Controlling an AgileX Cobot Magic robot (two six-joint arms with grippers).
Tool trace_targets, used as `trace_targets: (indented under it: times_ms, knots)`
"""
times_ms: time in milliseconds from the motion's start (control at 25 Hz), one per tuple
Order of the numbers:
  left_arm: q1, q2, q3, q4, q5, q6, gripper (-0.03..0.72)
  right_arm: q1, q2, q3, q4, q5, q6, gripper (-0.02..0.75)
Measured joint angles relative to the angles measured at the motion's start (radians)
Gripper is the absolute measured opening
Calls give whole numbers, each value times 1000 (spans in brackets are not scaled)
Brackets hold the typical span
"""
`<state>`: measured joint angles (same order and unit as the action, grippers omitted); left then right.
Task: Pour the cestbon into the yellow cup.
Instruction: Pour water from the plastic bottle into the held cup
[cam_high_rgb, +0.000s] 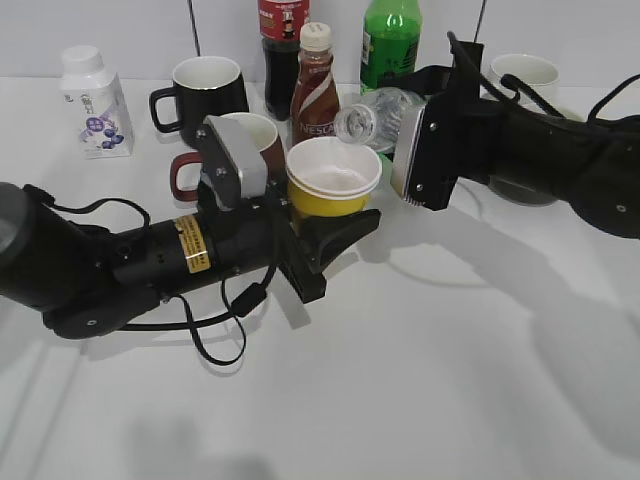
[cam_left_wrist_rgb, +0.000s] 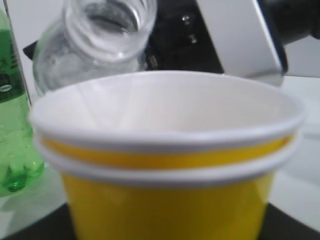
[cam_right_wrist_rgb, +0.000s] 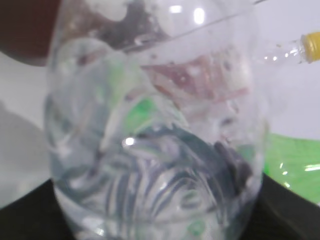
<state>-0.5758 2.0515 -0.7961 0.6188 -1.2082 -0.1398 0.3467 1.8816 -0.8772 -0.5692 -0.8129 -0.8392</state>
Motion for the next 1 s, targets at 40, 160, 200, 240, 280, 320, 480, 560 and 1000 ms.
trace_targets:
  times_ms: [40,160,200,240,280,320,480,560,1000]
  knots:
    - [0,0,0,0,0,0,396,0,0,0,3,0,-18,487]
    - [0,0,0,0,0,0,396,0,0,0,10,0,-51,487]
    - [0,0,0,0,0,0,396,0,0,0,12,0,-59,487]
    - [0,0,0,0,1,0,396,0,0,0,14,0,-69,487]
    - [0,0,0,0,2,0,395,0,0,0,17,-1,-79,487]
    - [0,0,0,0,3,0,394,0,0,0,20,-1,-91,487]
    - [0,0,0,0,10,0,391,0,0,0,28,-3,-132,487]
    - [0,0,0,1,13,0,389,0,0,0,31,-4,-151,487]
    - [0,1,0,2,26,-1,368,0,0,0,47,-20,-246,486]
